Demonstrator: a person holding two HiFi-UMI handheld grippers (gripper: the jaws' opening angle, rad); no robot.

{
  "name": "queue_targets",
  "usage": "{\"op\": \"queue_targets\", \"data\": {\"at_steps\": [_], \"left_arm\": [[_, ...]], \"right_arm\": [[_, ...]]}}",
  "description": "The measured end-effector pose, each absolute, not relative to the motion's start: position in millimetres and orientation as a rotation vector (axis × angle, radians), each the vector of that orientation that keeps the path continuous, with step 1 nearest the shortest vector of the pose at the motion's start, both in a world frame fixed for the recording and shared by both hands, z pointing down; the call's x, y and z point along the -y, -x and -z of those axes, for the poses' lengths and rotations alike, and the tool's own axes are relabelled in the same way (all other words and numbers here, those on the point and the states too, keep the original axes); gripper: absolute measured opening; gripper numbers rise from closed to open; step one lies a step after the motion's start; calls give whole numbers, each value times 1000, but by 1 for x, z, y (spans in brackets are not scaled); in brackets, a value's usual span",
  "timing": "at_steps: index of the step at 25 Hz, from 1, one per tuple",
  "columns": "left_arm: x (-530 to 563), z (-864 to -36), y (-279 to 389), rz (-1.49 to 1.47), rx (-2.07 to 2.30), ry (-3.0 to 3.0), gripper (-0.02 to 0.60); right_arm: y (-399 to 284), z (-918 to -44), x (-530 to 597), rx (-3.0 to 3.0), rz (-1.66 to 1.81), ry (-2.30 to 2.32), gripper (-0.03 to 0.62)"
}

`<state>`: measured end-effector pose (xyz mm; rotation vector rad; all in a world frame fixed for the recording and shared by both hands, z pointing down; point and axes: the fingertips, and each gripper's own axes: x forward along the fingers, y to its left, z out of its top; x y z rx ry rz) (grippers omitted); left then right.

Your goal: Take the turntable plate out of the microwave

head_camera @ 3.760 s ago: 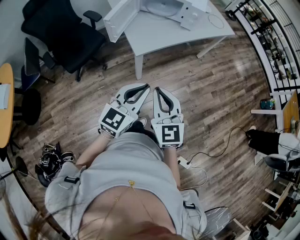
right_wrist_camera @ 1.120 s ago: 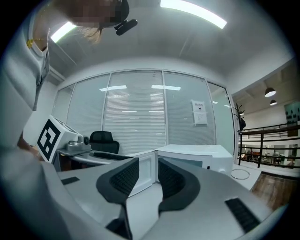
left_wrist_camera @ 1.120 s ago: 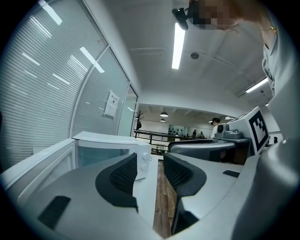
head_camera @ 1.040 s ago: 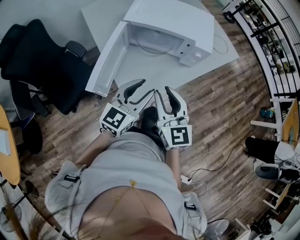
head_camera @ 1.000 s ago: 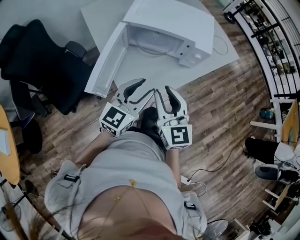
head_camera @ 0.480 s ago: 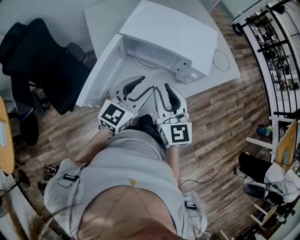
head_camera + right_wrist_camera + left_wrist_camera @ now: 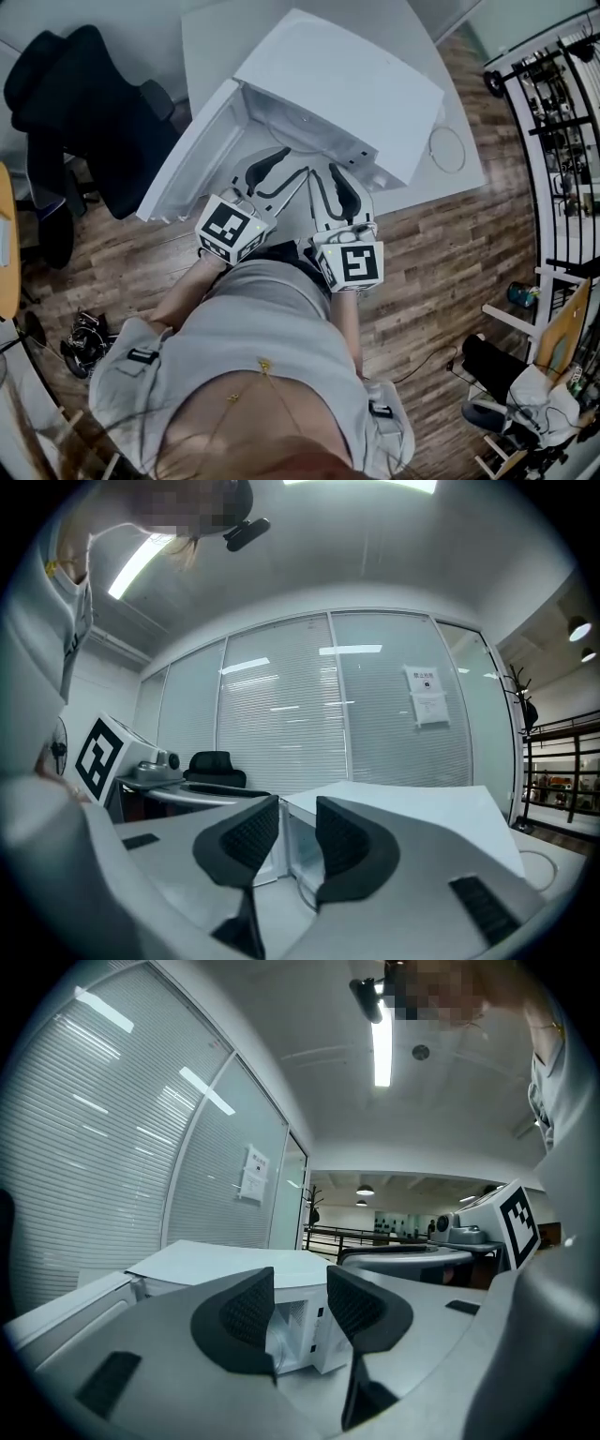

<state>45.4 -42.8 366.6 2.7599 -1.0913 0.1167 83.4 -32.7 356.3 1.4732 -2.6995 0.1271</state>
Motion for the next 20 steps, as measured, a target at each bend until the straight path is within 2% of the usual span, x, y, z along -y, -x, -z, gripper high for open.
{"op": "queue_targets", "data": {"at_steps": [20], "left_arm": [[101, -424, -44, -225, 1176, -2640, 176]], "right_arm": [[-83, -416, 91, 2654, -324, -1407, 121]]}}
